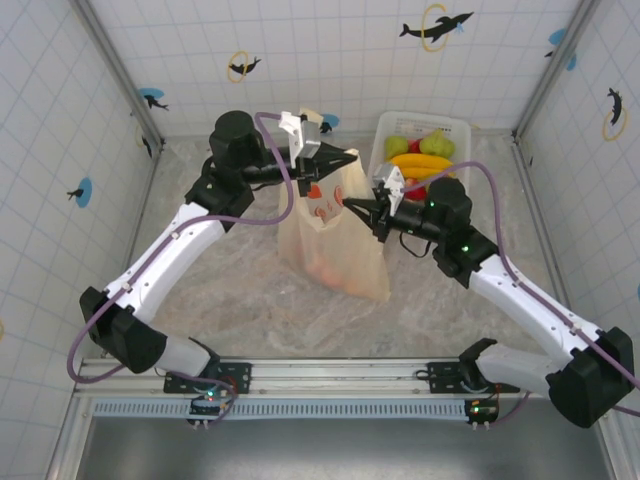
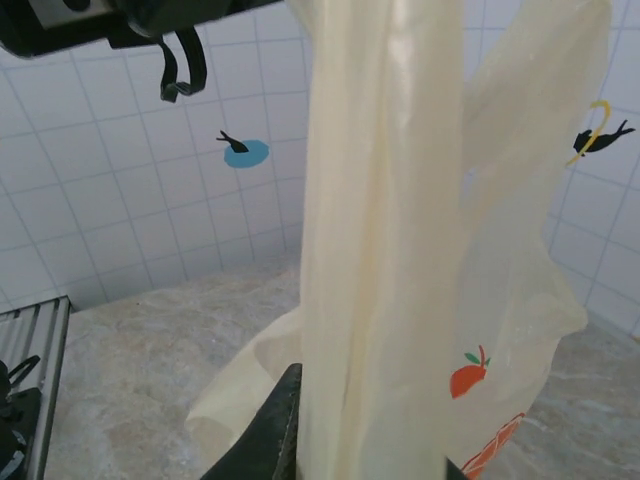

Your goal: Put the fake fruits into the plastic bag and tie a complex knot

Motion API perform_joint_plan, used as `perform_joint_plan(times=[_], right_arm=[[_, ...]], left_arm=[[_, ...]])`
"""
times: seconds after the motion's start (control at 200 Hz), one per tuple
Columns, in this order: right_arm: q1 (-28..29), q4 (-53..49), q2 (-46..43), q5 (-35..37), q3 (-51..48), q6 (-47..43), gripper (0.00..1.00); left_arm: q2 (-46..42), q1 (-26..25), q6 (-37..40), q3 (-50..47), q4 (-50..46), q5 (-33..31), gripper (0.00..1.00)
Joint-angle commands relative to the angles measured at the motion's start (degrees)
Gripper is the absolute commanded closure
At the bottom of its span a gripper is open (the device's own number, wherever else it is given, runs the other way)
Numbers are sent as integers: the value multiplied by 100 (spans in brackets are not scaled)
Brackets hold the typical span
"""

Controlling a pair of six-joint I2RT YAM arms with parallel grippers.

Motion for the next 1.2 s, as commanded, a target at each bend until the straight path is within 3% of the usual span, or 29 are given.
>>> perform_joint_plan(times=[0.0, 0.2, 0.27, 0.365, 0.485, 0.791, 1.041, 1.196], right_arm=[[33, 166, -155, 239, -190, 78, 86], [-160, 197, -300, 130, -361, 60, 100], [-305, 209, -313, -125, -371, 51, 100], [-537, 219, -301, -505, -353, -16, 100], [-864, 63, -303, -971, -276, -245, 100], [-1191, -317, -482, -1272, -214, -687, 100], [-1201, -294, -473, -1288, -229, -658, 100], [-1201, -283, -525, -1272, -257, -633, 100]], left_arm=[[-84, 45, -153, -59, 380, -157, 100], [-127, 43, -116, -74, 361, -277, 100], [-176, 61, -85, -108, 368, -268, 77], [-346, 235, -90, -161, 317, -120, 61], [-811, 660, -281, -508, 377, 52, 50], [-1874, 2431, -1112, -2215, 837, 36, 18], [-952, 2542, -1410, -2415, 1679, 565, 3], [-210, 2543, -1723, -2167, 2385, 1133, 2]])
